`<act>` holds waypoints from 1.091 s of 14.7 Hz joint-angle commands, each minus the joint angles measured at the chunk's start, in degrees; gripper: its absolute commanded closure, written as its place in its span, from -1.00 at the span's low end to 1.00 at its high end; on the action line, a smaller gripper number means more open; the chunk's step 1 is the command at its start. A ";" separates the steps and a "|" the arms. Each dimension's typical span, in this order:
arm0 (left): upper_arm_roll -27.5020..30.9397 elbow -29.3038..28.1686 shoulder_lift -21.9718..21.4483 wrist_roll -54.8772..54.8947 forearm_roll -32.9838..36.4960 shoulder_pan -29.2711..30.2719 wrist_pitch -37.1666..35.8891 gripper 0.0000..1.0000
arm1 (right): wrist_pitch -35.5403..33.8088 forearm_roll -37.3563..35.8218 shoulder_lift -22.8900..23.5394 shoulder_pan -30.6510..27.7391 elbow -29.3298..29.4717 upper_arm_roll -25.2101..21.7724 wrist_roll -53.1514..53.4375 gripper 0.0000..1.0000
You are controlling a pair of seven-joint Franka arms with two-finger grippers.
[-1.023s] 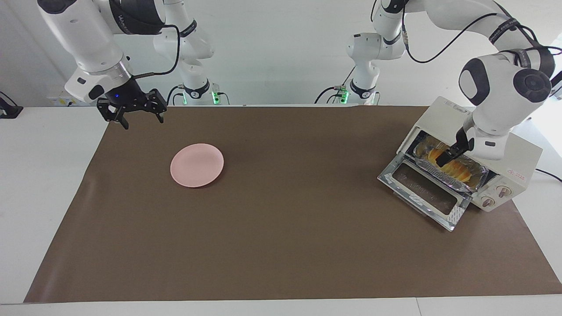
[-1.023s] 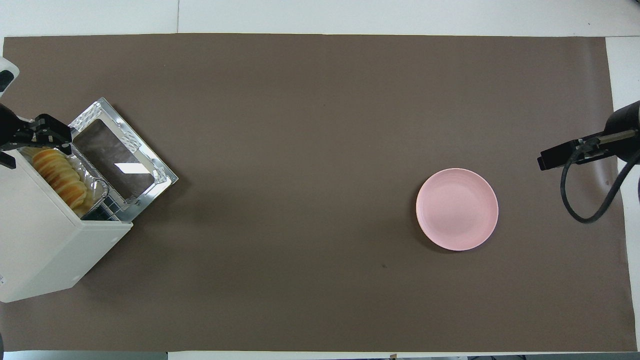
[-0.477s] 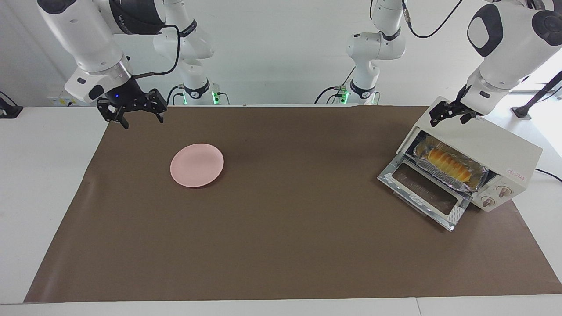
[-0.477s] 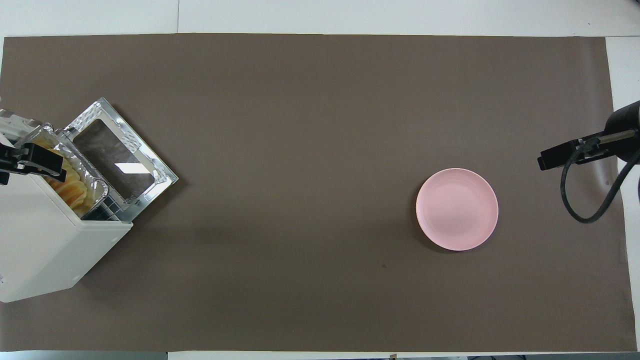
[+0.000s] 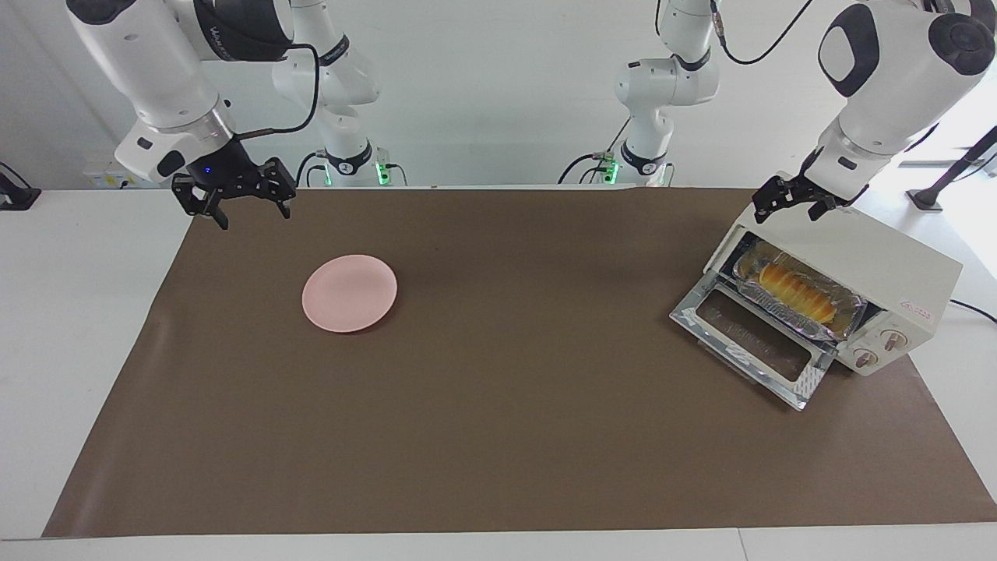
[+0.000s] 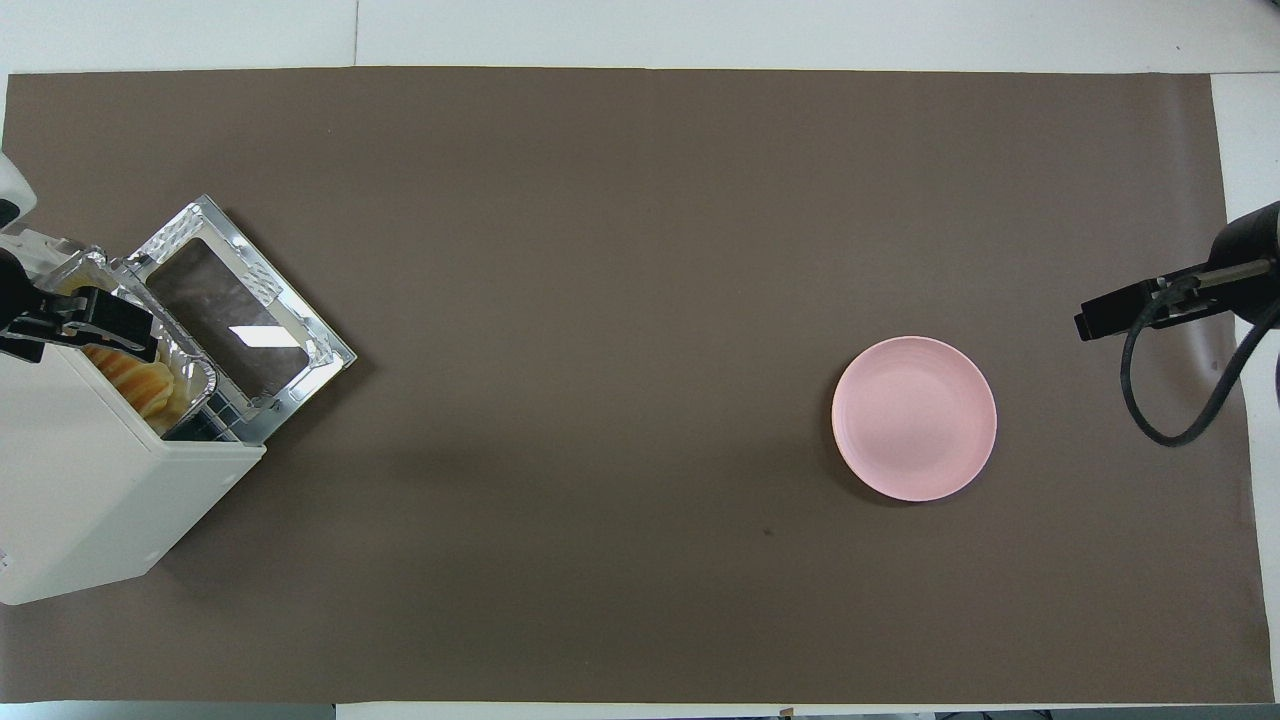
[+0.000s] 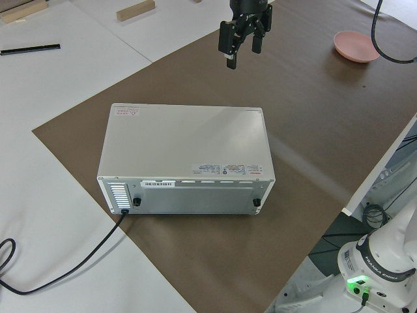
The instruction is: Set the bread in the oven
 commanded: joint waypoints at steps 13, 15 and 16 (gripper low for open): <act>-3.22 -0.35 -1.71 0.54 -3.21 2.20 7.90 -1.00 | -0.09 -0.17 -0.95 -0.81 -0.92 0.62 -0.63 -1.00; -3.31 -0.44 -1.71 0.54 -3.21 2.11 7.99 -1.00 | 0.00 -0.17 -0.95 -0.81 -0.92 0.62 -0.63 -1.00; -3.31 -0.44 -1.71 0.54 -3.21 2.11 7.99 -1.00 | -0.09 -0.17 -0.95 -0.81 -0.92 0.62 -0.63 -1.00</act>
